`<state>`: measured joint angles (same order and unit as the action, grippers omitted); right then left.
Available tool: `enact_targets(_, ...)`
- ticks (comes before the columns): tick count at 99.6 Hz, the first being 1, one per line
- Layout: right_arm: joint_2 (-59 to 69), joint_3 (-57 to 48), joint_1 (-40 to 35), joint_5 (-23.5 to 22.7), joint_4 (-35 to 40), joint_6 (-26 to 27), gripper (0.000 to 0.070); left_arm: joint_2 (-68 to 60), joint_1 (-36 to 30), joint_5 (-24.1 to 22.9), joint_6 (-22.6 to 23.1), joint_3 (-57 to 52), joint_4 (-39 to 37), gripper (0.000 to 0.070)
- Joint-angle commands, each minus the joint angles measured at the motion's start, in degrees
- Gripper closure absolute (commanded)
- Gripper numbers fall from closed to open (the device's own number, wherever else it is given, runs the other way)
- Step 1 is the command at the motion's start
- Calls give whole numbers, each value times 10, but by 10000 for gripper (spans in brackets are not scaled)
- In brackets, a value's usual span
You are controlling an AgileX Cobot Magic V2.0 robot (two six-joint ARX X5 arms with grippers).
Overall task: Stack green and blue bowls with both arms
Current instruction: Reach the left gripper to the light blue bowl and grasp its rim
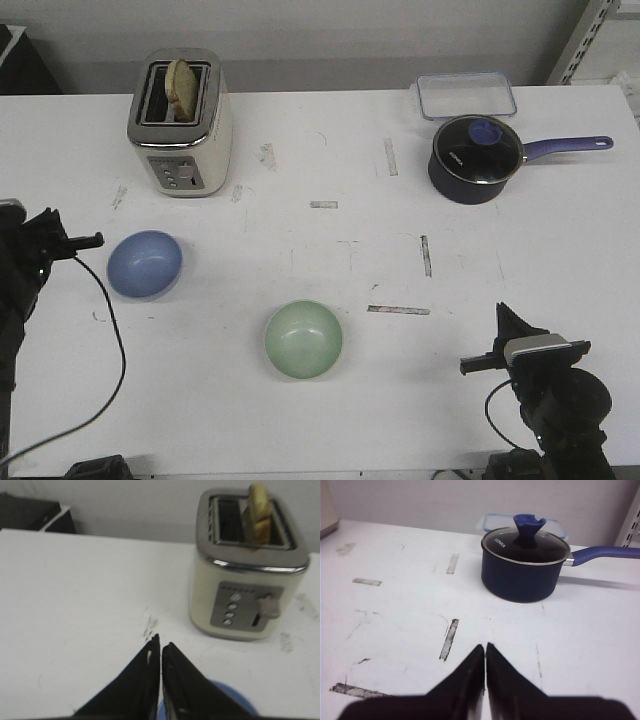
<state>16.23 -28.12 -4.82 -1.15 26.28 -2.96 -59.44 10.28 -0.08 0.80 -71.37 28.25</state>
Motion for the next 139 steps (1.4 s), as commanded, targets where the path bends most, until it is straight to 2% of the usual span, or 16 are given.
enact_targets(1,4,1,-2,1,-5,6,700,-35,22,-2,14,-5,21,694)
enact_targets(5,4,1,-2,1,-5,6,700,-57,32,-1,12,-5,34,678)
enact_targets(9,4,1,-2,1,-5,6,700,-80,38,3,11,-5,49,625)
enact_targets(16,4,1,-2,1,-5,6,700,-118,44,5,7,-5,74,486)
enact_targets(29,4,1,-5,1,-5,6,700,-187,52,6,-39,-5,118,217)
enact_targets(42,4,1,-11,1,-5,6,700,-240,52,23,-49,-5,143,91)
enact_targets(49,4,1,-13,1,-5,6,700,-267,52,56,-52,-5,148,37)
enact_targets(56,4,1,-13,1,-5,6,700,-289,52,92,-62,-5,145,30)
enact_targets(64,4,1,-13,1,-5,6,700,-310,51,121,-64,-5,139,32)
enact_targets(82,4,1,-13,1,-5,6,700,-331,47,122,-65,-5,116,73)
enact_targets(88,4,1,-13,1,-5,6,700,-331,47,122,-65,-5,110,177)
enact_targets(99,4,1,-13,1,-5,6,700,-331,47,122,-65,-5,102,448)
enact_targets(118,4,1,-13,1,-5,6,700,-331,47,122,-80,-5,107,700)
enact_targets(139,4,1,-13,1,-5,6,700,-330,47,122,-81,-5,99,700)
